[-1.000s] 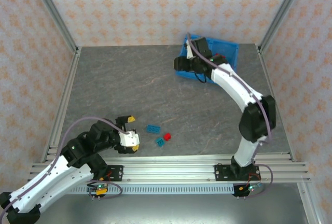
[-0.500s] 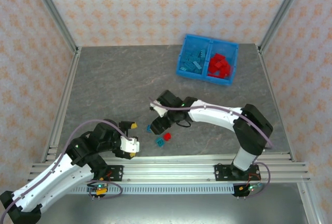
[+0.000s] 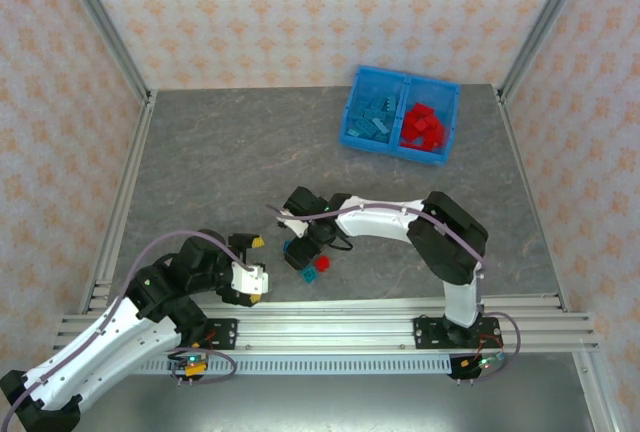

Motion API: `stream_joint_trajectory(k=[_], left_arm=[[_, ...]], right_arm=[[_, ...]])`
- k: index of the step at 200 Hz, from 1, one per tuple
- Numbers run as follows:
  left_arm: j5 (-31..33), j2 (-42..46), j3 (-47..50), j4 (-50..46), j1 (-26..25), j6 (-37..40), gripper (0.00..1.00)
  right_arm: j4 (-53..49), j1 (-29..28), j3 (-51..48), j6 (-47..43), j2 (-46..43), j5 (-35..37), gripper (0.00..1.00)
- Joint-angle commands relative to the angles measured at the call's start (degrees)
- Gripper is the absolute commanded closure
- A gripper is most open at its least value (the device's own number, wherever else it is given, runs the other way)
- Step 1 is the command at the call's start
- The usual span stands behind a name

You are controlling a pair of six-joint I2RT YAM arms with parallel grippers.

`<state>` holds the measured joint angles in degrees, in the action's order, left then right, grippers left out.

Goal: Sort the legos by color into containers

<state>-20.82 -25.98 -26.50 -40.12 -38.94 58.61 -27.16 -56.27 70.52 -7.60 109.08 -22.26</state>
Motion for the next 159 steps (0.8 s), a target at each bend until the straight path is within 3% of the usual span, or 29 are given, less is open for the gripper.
stream_joint_trajectory(k=[1,40,80,130,159], left_arm=[[-0.4,0.4,0.6,-0.8,0.4,0.2,0.00],[-0.1,0.6,0.7,-0.9,0.4,0.3,0.00],[0.1,1.3,0.7,-0.8,0.4,0.3,0.00],[0.7,2.4,1.1,0.1,0.4,-0.1,0.00],[2.5,4.7,2.8,6.0,0.5,-6.1,0.00]], right_arm=[[-0.2,-0.5,1.6,0.8,2.3,3.6,0.33],[0.8,-0.5,1.8,3.0,3.2,2.5,0.57],[4.0,-0.1,0.2,6.1,-0.1,2.8,0.66],[11.4,4.7,-4.7,13.7,-8.9,-0.2,0.79],[14.7,9.3,-7.7,17.9,-14.6,2.3,0.78]])
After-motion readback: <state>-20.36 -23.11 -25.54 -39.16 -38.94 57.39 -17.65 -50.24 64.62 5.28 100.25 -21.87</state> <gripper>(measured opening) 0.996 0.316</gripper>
